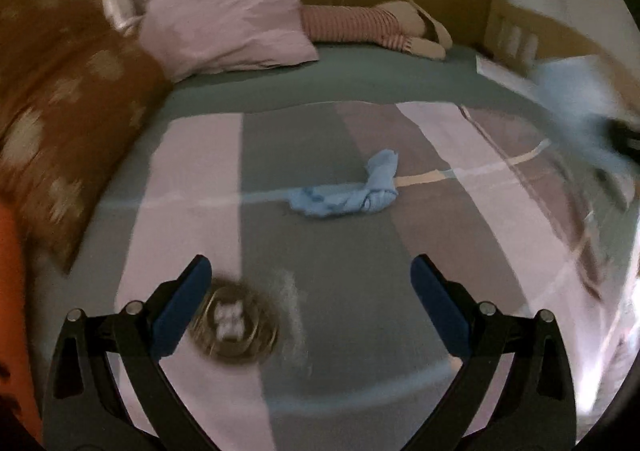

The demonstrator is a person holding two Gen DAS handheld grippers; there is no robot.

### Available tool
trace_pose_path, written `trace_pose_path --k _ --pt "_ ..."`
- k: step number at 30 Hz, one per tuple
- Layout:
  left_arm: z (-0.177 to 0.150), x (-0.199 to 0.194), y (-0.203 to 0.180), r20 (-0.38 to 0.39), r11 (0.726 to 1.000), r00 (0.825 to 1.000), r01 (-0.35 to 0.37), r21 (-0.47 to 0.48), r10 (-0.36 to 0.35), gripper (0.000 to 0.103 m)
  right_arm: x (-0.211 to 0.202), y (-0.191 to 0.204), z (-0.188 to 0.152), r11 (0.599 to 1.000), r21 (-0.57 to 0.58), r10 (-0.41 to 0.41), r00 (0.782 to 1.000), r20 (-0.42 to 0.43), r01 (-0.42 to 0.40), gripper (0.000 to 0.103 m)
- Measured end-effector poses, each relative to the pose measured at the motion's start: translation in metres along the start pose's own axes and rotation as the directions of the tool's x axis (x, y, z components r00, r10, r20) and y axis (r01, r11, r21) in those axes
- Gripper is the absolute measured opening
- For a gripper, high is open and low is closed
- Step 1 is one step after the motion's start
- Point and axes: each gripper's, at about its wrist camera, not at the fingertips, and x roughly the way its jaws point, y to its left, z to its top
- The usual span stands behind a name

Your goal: Collect trash

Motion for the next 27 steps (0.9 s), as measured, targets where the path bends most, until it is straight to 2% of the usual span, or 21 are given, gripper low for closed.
trace_pose_path --k 3,6,8,9,10,11,14,16,18,20,22,23,25,27 --pt "0.018 0.039 -0.023 -0.004 0.995 1.0 0.012 0.103 -0.012 0.098 -0.04 -0.01 -0.031 0.999 0.029 -0.027 1.0 0.015 0.027 0.016" --pt "0.032 0.07 -0.045 -0.021 0.984 1.0 0.011 0.18 -0.007 0.093 -0.047 -0.016 -0.052 0.997 0.082 -0.002 1.0 -0.024 0.004 0.016" --pt "0.042 0.093 -0.056 -0.049 0.981 0.998 0.036 0.192 -0.028 0.088 -0.048 -0.012 -0.053 0.997 0.072 0.017 1.0 -0.021 -0.015 0.016" --pt "0.045 0.102 -0.058 -0.079 0.981 0.996 0.055 0.184 -0.041 0.076 -0.048 -0.009 -0.052 0.999 0.051 0.018 1.0 -0.013 -0.018 0.016" --pt "0.046 0.116 -0.06 -0.146 0.982 0.988 0.083 0.171 -0.058 0.061 -0.044 -0.006 -0.053 1.0 0.029 0.005 1.0 -0.013 -0.004 0.016" --pt "0.045 0.131 -0.06 -0.23 0.984 0.972 0.09 0.152 -0.054 0.031 -0.04 -0.007 -0.055 1.0 0.022 0.001 1.0 -0.024 0.0 0.016" --pt "0.04 0.123 -0.051 -0.23 0.992 0.97 0.093 0.082 -0.072 0.026 -0.031 -0.006 -0.055 1.0 0.006 0.006 0.999 -0.046 -0.005 0.016" --pt "0.034 0.103 -0.046 -0.209 0.995 0.976 0.075 0.062 -0.06 0.025 -0.033 -0.007 -0.056 1.0 -0.015 -0.007 0.999 -0.043 0.006 0.016" --pt "0.021 0.066 -0.038 -0.189 0.994 0.976 0.111 0.005 -0.108 0.025 -0.034 -0.008 -0.056 1.0 -0.016 -0.008 0.999 -0.041 0.008 0.016" --pt "0.008 0.027 -0.034 -0.158 0.992 0.98 0.123 -0.01 -0.123 0.025 -0.032 -0.008 -0.058 1.0 -0.022 -0.01 0.999 -0.047 0.009 0.016" --pt "-0.008 -0.025 -0.034 -0.122 0.992 0.984 0.127 -0.016 -0.128 0.025 -0.028 -0.004 -0.061 0.999 -0.043 -0.016 0.998 -0.063 0.013 0.016" --pt "-0.008 -0.04 -0.04 -0.122 0.993 0.985 0.121 0.006 -0.119 0.026 -0.026 -0.003 -0.062 0.999 -0.049 -0.014 0.998 -0.068 0.011 0.016" --pt "-0.016 -0.085 -0.046 -0.072 0.991 0.99 0.124 0.045 -0.121 0.026 -0.024 0.002 -0.066 0.998 -0.059 -0.009 0.997 -0.082 0.004 0.016" --pt "-0.031 -0.129 -0.038 -0.012 0.989 0.99 0.144 -0.033 -0.144 0.026 -0.025 0.006 -0.067 0.998 -0.068 -0.003 0.996 -0.09 -0.003 0.016"
